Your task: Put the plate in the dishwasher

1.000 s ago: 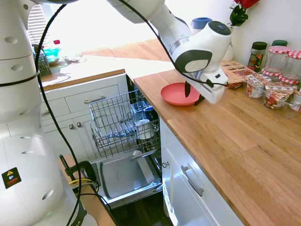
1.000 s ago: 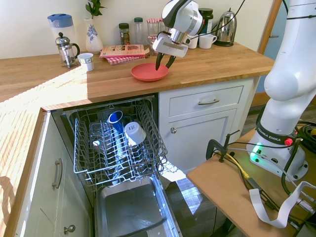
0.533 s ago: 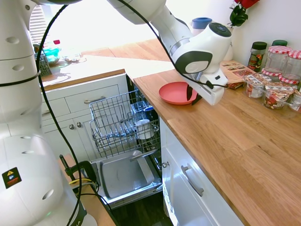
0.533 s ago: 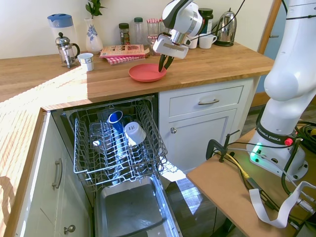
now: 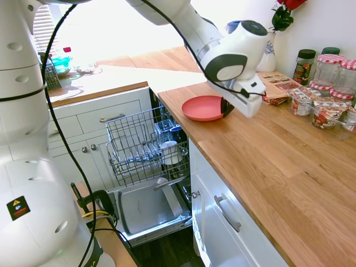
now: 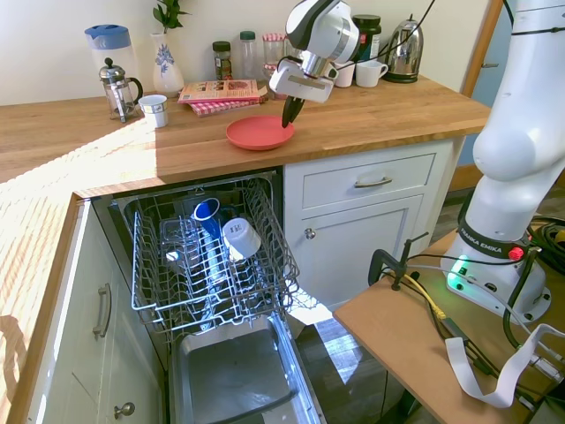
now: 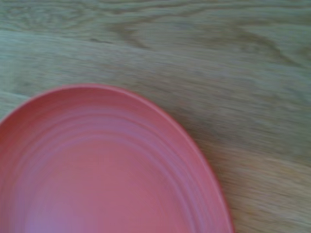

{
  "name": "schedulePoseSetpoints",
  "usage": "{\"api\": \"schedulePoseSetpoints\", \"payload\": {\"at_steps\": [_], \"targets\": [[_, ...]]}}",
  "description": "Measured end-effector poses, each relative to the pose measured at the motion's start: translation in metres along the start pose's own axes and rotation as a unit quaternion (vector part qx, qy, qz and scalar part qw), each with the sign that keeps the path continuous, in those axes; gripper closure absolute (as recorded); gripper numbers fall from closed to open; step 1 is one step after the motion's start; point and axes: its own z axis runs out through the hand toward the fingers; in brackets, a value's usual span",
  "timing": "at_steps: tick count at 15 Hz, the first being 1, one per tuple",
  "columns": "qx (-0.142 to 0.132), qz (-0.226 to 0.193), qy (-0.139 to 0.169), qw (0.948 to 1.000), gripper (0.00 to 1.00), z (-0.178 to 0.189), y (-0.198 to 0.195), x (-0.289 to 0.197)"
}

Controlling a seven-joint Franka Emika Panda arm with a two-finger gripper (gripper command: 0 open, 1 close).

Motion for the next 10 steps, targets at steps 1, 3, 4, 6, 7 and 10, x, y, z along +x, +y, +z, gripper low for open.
{"api": "schedulePoseSetpoints", "payload": {"at_steps": [1,3,4,6,7,10], "targets": [[-0.006,-0.020,0.017,0.9996,1.00,-0.014,-0.020,-0.018],[-0.020,-0.065,0.061,0.9958,1.00,-0.053,-0.069,-0.077],[-0.032,-0.087,0.080,0.9925,1.00,-0.069,-0.095,-0.116],[-0.063,-0.127,0.121,0.9825,1.00,-0.086,-0.139,-0.190],[-0.078,-0.149,0.144,0.9752,1.00,-0.088,-0.159,-0.233],[-0.112,-0.212,0.215,0.9468,1.00,-0.068,-0.195,-0.383]]}}
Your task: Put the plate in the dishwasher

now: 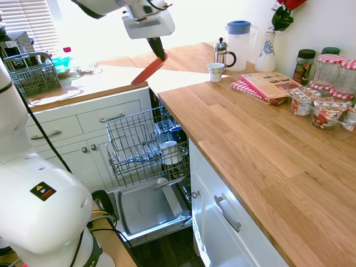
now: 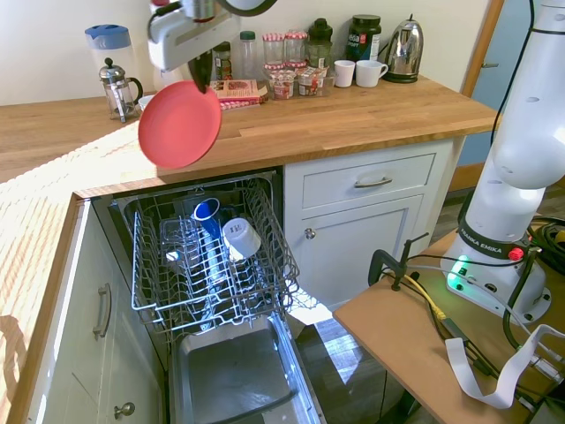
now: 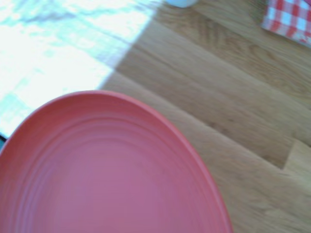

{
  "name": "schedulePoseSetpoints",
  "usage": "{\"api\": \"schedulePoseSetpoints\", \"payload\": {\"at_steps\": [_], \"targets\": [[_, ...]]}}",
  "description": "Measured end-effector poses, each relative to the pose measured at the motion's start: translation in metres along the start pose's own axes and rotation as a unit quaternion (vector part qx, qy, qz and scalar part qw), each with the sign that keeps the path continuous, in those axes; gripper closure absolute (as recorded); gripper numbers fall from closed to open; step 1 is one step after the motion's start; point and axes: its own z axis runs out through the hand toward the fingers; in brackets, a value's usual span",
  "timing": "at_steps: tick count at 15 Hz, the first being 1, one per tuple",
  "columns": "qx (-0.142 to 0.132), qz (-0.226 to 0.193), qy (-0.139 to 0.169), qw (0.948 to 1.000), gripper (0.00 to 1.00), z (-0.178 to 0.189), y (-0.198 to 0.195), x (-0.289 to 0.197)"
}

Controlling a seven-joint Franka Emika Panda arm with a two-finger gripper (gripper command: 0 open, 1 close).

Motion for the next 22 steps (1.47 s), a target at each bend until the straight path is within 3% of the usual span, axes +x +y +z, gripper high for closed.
{"api": "schedulePoseSetpoints", "payload": {"at_steps": [2,3,5,7,9,13,16,18,19,20,22], "targets": [[-0.020,-0.043,0.058,0.9972,1.00,-0.019,-0.051,-0.092],[-0.029,-0.066,0.091,0.9932,1.00,-0.017,-0.070,-0.133],[-0.048,-0.113,0.158,0.9798,1.00,0.010,-0.102,-0.188],[-0.067,-0.147,0.226,0.9608,1.00,0.056,-0.130,-0.200],[-0.093,-0.170,0.285,0.9388,1.00,0.083,-0.151,-0.179],[-0.161,-0.204,0.371,0.8915,1.00,0.076,-0.167,-0.156],[-0.250,-0.220,0.381,0.8627,1.00,0.107,-0.148,-0.173],[-0.312,-0.237,0.363,0.8454,1.00,0.119,-0.134,-0.184],[-0.335,-0.252,0.343,0.8407,1.00,0.123,-0.129,-0.190],[-0.347,-0.269,0.317,0.8407,1.00,0.128,-0.126,-0.200],[-0.346,-0.294,0.274,0.8474,1.00,0.137,-0.128,-0.224]]}}
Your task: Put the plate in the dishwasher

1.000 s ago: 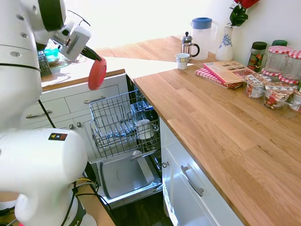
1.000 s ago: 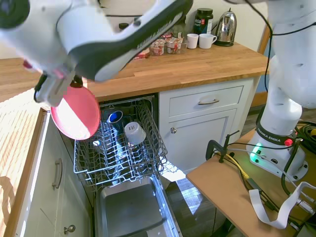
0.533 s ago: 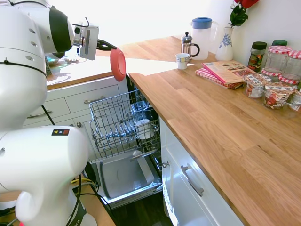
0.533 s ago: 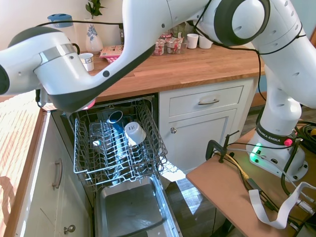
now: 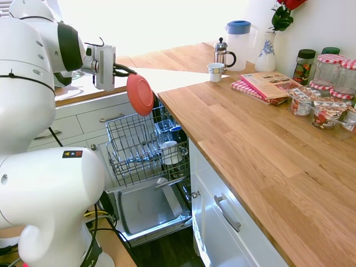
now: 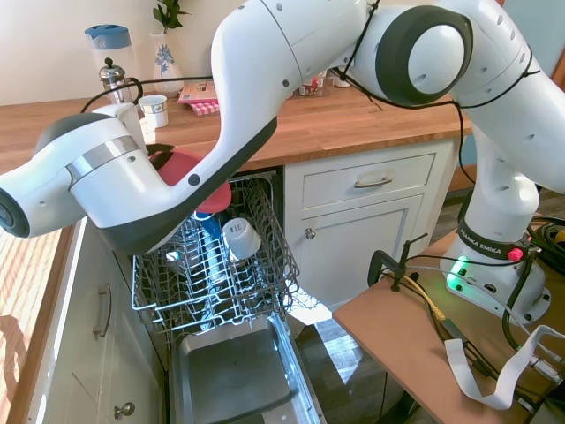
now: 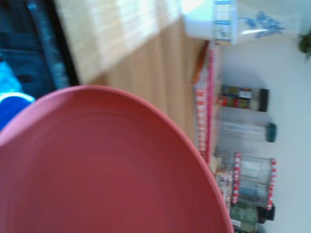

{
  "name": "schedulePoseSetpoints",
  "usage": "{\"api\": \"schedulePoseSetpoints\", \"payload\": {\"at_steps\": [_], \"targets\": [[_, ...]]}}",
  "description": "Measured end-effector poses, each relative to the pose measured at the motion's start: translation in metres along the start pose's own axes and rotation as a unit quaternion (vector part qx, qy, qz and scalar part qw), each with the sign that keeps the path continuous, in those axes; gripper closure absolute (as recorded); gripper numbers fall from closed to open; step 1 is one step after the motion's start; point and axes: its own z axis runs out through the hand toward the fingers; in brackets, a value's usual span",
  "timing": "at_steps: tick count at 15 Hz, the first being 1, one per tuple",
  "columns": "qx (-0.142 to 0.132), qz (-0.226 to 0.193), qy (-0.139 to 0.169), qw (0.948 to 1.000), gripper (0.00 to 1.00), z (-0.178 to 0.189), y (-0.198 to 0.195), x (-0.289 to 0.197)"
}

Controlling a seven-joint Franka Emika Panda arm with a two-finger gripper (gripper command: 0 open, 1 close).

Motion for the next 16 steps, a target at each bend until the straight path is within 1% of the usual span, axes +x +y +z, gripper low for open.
{"api": "schedulePoseSetpoints", "payload": {"at_steps": [2,3,5,7,8,11,13,14,16], "targets": [[0.014,-0.021,-0.011,0.9996,1.00,-0.007,-0.023,-0.014],[0.013,-0.028,-0.015,0.9994,1.00,-0.004,-0.038,-0.022],[0.003,-0.039,-0.022,0.9990,1.00,0.010,-0.064,-0.035],[-0.004,-0.047,-0.031,0.9984,1.00,0.022,-0.077,-0.040],[-0.002,-0.052,-0.040,0.9979,1.00,0.025,-0.082,-0.043],[0.009,-0.068,-0.062,0.9957,1.00,0.020,-0.099,-0.059],[0.006,-0.077,-0.068,0.9947,1.00,0.018,-0.110,-0.070],[0.001,-0.081,-0.074,0.9940,0.00,0.019,-0.113,-0.072],[-0.009,-0.093,-0.100,0.9906,0.00,0.022,-0.112,-0.073]]}}
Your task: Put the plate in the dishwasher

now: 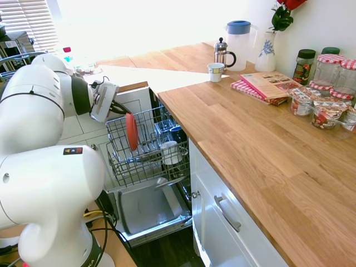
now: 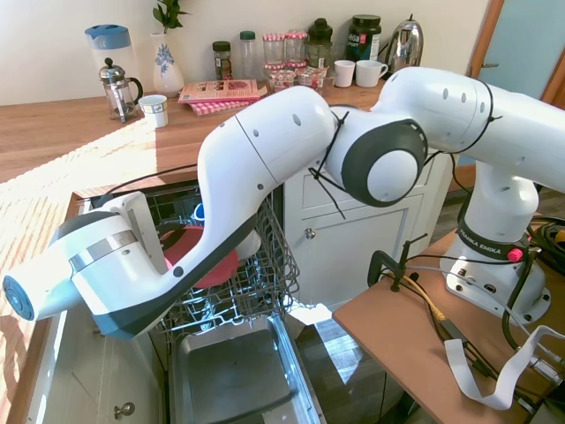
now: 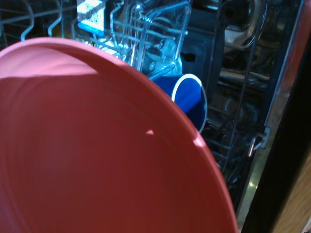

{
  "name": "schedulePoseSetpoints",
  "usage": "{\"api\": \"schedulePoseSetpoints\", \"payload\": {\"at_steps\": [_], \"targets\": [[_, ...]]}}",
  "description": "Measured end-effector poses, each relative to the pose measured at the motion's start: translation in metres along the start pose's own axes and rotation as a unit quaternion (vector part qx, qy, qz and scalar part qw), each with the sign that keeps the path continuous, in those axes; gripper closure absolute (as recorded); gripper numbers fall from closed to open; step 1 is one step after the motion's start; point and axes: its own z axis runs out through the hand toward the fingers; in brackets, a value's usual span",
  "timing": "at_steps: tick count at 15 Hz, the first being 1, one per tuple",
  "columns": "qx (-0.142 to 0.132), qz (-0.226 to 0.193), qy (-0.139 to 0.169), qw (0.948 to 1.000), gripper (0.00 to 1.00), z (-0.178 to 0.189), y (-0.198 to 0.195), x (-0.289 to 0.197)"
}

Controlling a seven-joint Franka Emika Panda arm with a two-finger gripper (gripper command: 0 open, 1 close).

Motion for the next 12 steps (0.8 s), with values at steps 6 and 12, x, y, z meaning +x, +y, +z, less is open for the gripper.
{"api": "schedulePoseSetpoints", "payload": {"at_steps": [6,12], "targets": [[-0.007,-0.074,-0.129,0.9888,0.00,0.010,0.019,-0.007],[0.016,-0.106,-0.213,0.9711,0.00,0.015,0.041,0.001]]}}
